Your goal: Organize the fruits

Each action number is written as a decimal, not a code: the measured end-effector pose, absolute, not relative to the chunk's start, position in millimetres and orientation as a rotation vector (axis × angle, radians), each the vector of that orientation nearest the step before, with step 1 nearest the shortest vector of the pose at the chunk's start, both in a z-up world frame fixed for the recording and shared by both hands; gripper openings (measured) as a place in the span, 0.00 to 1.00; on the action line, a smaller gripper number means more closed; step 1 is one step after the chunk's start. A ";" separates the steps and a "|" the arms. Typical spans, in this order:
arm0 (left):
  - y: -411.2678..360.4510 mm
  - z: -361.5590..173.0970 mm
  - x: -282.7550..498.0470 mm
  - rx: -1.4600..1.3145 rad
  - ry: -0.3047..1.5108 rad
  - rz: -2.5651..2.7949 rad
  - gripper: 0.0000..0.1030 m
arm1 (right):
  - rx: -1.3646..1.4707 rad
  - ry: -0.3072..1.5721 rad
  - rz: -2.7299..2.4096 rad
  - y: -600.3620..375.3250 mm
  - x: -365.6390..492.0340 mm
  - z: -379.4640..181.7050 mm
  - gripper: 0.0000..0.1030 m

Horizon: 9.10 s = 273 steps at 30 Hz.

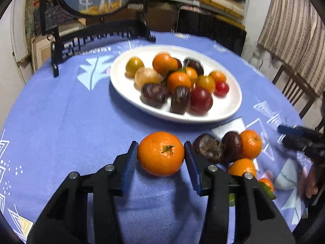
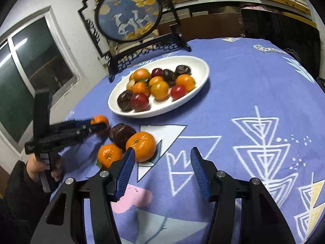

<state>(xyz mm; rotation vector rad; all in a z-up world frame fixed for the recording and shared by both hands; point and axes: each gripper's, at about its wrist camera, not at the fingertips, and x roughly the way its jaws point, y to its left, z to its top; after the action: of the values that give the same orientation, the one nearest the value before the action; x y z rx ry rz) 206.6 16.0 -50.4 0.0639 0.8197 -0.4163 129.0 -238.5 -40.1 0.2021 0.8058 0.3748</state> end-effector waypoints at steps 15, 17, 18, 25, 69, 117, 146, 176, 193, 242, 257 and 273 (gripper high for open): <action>30.7 -37.9 199.1 -0.031 0.758 -0.452 0.44 | -0.015 0.923 0.379 -169.3 167.7 -57.4 0.44; 30.9 -37.8 198.8 -0.033 0.758 -0.454 0.44 | 0.009 0.923 0.379 -172.6 165.7 -57.7 0.44; 31.0 -37.8 198.8 -0.032 0.757 -0.455 0.44 | 0.030 0.920 0.380 -175.9 164.3 -57.3 0.44; 28.1 -29.5 187.2 -0.012 0.705 -0.474 0.44 | 0.140 0.838 0.376 -208.9 148.8 -37.3 0.44; -21.9 -12.3 201.7 0.142 0.811 -0.513 0.65 | 0.255 0.713 0.364 -255.1 195.3 -17.6 0.56; 14.2 -62.9 154.5 -0.004 0.911 -0.438 0.37 | -0.096 0.874 0.582 -155.3 100.0 -56.1 0.48; -22.1 0.0 301.7 -0.050 0.807 -0.425 0.37 | 0.253 0.788 0.386 -232.0 293.4 7.7 0.38; 25.8 -41.4 136.0 0.057 0.845 -0.387 0.79 | -0.029 0.865 0.526 -158.8 149.9 -44.2 0.56; 20.1 -42.3 137.7 0.038 0.868 -0.386 0.79 | -0.052 0.894 0.421 -146.7 162.2 -54.8 0.40; -9.8 1.1 260.3 0.061 0.832 -0.254 0.95 | 0.224 0.805 0.361 -242.6 226.8 -9.1 0.89; -1.1 32.3 67.7 0.051 0.692 -0.192 0.95 | 0.175 0.712 0.319 -252.8 60.9 26.6 0.96; 4.2 75.7 23.5 0.048 0.565 -0.108 0.95 | 0.146 0.613 0.311 -257.2 5.5 59.7 0.96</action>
<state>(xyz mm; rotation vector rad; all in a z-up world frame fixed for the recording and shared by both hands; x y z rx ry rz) 23.5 4.2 75.7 0.0482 0.5655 -0.1081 5.5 -257.2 59.7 0.1464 0.6127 0.3105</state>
